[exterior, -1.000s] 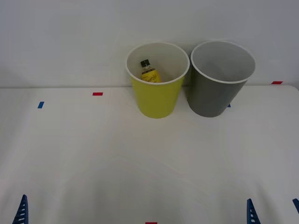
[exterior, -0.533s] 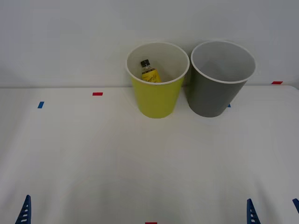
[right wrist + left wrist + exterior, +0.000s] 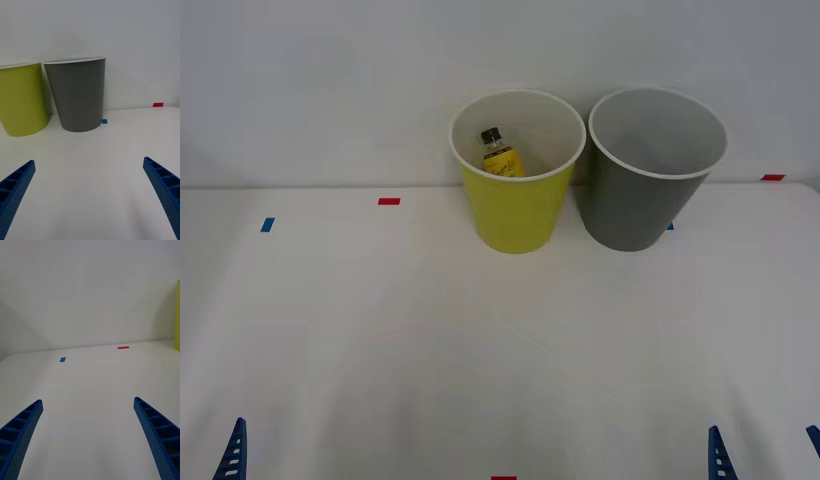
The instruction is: Put cans in the gray bin and PET bottles in the light green bin.
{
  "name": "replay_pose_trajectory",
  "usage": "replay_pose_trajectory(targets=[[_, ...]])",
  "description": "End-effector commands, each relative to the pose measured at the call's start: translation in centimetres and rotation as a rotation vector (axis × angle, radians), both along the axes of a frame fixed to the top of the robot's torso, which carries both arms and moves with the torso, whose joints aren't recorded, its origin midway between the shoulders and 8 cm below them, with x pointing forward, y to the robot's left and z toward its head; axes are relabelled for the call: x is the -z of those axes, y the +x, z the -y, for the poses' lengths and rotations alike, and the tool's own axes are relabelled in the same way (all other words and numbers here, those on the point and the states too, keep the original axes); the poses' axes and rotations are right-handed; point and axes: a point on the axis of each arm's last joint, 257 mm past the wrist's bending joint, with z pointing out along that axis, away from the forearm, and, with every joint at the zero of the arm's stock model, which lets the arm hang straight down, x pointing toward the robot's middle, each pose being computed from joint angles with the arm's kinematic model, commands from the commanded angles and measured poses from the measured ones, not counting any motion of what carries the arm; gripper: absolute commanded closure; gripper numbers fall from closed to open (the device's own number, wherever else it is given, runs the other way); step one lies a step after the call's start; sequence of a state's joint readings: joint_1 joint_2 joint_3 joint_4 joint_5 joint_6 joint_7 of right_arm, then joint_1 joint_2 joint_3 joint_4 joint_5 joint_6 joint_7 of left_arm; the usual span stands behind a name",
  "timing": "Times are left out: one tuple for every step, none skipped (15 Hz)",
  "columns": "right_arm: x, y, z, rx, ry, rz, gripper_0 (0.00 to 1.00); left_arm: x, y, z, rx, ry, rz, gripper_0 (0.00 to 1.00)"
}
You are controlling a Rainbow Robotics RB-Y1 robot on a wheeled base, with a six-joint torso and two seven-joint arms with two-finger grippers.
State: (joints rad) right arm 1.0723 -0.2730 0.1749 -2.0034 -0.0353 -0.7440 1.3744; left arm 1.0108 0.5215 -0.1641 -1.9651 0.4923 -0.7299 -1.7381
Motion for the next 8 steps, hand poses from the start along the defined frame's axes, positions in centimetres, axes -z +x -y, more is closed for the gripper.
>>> replay_pose_trajectory(targets=[[0.00, 0.00, 0.00, 0.000, 0.000, 0.000, 0.00, 0.00, 0.00, 0.00, 0.000, 0.000, 0.000, 0.18], [0.00, 0.00, 0.00, 0.000, 0.000, 0.000, 0.00, 0.00, 0.00, 0.00, 0.000, 0.000, 0.000, 0.18], [0.00, 0.00, 0.00, 0.000, 0.000, 0.000, 0.00, 0.00, 0.00, 0.00, 0.000, 0.000, 0.000, 0.18], [0.00, 0.00, 0.00, 0.000, 0.000, 0.000, 0.00, 0.00, 0.00, 0.00, 0.000, 0.000, 0.000, 0.18], [0.00, 0.00, 0.00, 0.000, 0.000, 0.000, 0.00, 0.00, 0.00, 0.00, 0.000, 0.000, 0.000, 0.18], [0.00, 0.00, 0.00, 0.000, 0.000, 0.000, 0.00, 0.00, 0.00, 0.00, 0.000, 0.000, 0.000, 0.18], [0.00, 0.00, 0.00, 0.000, 0.000, 0.000, 0.00, 0.00, 0.00, 0.00, 0.000, 0.000, 0.000, 0.18], [0.00, 0.00, 0.00, 0.000, 0.000, 0.000, 0.00, 0.00, 0.00, 0.00, 0.000, 0.000, 0.000, 0.18]])
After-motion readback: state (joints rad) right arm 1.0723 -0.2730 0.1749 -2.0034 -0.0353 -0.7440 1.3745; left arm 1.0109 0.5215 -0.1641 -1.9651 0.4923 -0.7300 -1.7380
